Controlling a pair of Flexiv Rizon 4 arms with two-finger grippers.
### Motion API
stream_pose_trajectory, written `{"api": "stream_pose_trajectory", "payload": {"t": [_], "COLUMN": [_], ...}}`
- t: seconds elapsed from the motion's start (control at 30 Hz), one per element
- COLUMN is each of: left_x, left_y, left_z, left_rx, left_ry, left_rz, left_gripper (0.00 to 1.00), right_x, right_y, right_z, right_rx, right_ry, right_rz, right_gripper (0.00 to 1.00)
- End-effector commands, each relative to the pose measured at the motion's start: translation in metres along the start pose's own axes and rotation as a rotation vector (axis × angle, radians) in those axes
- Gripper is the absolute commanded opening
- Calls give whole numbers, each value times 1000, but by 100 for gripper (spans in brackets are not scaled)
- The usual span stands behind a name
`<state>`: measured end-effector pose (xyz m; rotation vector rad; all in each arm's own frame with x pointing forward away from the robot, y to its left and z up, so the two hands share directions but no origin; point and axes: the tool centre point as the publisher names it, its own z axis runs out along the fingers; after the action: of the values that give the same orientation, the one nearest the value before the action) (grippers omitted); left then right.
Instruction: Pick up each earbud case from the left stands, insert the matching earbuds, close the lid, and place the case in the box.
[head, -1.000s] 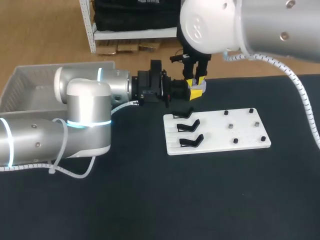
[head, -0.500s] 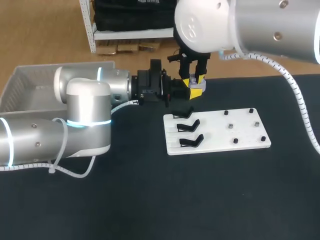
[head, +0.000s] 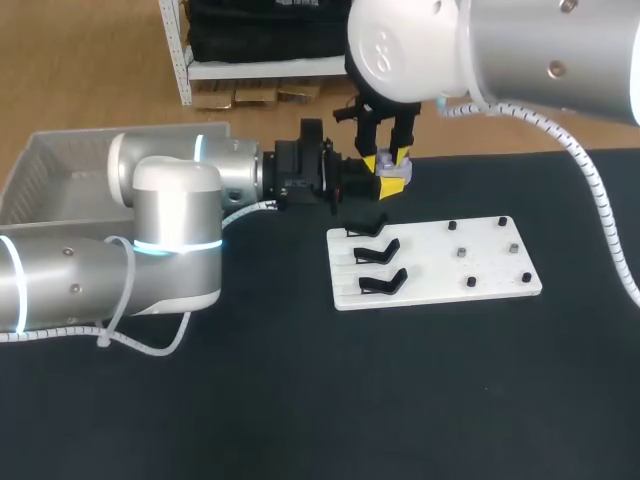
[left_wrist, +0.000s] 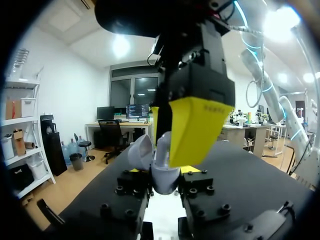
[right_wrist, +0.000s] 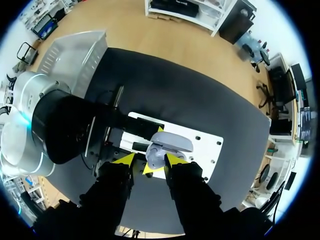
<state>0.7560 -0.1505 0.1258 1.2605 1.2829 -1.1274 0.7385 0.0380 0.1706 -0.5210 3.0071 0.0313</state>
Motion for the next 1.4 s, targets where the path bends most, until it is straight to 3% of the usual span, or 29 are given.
{"api": "stream_pose_trajectory", "payload": {"t": [0.03,1.1,1.4], "left_x": [-1,-1,-1], "left_y": [1,1,1], "left_z": [1,1,1], "left_rx": [4,4,4], "left_ry": [2,2,2], "left_rz": [-1,-1,-1], "left_gripper": [0,0,0], "right_x": [1,11,22], "right_y": [1,1,2], "right_z": [0,4,2], "right_rx": [0,-2,-12], "right_ry": [2,37,51], "right_rz": [0,27,40], "right_gripper": [35,42,44]}}
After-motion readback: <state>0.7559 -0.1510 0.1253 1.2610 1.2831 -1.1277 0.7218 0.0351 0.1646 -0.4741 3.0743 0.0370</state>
